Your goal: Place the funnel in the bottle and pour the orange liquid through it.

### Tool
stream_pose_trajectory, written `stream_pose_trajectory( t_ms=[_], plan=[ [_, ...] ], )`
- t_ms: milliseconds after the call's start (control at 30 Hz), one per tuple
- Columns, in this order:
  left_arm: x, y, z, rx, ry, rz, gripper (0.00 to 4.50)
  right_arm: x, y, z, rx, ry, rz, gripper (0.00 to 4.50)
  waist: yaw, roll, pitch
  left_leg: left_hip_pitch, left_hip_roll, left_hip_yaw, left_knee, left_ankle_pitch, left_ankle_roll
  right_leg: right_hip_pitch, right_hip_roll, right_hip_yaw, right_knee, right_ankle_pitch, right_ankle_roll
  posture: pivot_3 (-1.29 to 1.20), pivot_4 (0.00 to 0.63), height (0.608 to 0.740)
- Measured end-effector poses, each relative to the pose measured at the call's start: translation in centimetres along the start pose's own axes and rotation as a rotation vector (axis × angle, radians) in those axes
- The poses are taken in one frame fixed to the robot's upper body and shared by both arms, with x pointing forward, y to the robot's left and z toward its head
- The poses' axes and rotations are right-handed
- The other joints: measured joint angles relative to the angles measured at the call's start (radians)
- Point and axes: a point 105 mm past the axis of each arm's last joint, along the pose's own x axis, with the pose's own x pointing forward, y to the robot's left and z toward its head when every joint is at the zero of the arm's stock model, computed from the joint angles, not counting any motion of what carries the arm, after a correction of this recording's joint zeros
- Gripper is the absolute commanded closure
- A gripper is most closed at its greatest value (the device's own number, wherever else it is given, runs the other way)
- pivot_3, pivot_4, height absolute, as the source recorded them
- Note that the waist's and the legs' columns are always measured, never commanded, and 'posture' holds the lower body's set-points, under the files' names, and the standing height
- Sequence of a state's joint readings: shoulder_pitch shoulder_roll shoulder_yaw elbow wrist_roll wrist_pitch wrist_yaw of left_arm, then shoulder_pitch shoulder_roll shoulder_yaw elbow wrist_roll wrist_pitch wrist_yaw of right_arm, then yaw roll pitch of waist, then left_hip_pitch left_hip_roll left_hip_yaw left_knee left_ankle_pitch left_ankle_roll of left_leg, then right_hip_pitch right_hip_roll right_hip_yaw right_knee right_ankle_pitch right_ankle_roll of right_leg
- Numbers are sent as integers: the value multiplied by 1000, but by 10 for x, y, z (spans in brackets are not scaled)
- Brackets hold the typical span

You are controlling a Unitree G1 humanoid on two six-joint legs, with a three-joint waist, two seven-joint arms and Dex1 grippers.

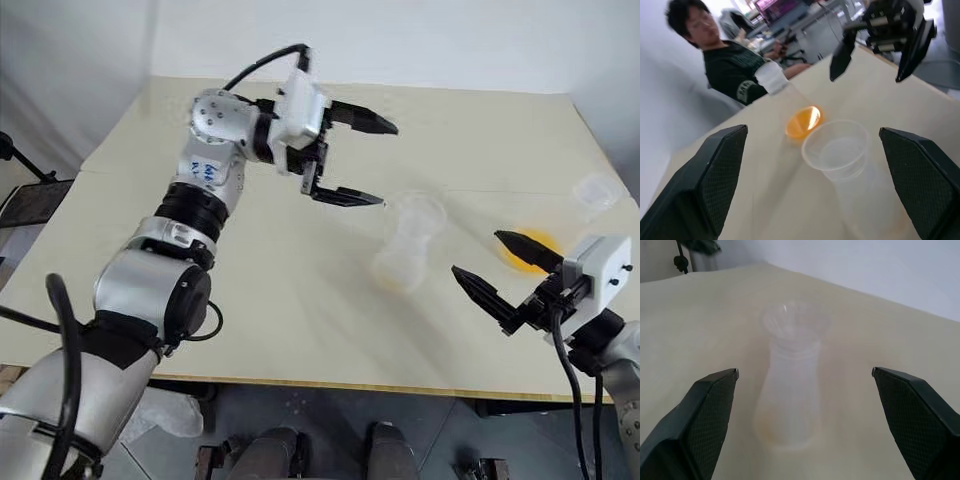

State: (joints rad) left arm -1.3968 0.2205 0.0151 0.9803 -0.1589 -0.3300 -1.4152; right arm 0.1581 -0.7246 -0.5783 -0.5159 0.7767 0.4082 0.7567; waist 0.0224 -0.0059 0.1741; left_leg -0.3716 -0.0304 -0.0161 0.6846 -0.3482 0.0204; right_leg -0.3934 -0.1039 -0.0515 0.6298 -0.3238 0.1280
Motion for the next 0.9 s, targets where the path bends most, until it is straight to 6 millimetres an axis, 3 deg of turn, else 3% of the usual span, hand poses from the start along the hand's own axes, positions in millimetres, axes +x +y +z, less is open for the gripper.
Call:
stream_pose_trajectory(
  t_ms=[133,233,467,600,767,900],
  plan=[
    [-27,-9,-16,-107,-14,121,21,-10,-8,-4,8,19,-36,0,1,0,0,0,0,0,0,0,0,0,-1,1,0,0,0,0,150,740],
    [-41,-27,-38,-202,5,205,21,-17,-19,-7,19,30,-82,0,5,0,0,0,-1,-1,1,0,0,1,-1,1,1,0,0,0,150,740],
    [-51,-58,-52,-285,20,350,21,-23,-32,-16,36,24,-146,0,4,1,0,0,-2,-1,2,0,0,1,-4,1,2,0,0,0,150,740],
    [-55,-87,-62,-364,33,399,21,-27,-33,-22,65,16,-197,0,2,2,-1,1,-2,-1,2,0,0,1,-5,2,1,0,0,0,150,740],
    [-65,-124,-71,-448,62,385,21,-46,-36,-29,61,54,-272,0,5,2,-1,1,-3,-2,2,0,0,1,-6,4,1,0,0,0,150,740],
    [-87,-153,-70,-505,91,308,21,-83,-45,-23,11,111,-390,0,4,5,-3,2,-3,-2,0,0,0,2,-8,5,-1,0,0,0,150,740]
  ],
)
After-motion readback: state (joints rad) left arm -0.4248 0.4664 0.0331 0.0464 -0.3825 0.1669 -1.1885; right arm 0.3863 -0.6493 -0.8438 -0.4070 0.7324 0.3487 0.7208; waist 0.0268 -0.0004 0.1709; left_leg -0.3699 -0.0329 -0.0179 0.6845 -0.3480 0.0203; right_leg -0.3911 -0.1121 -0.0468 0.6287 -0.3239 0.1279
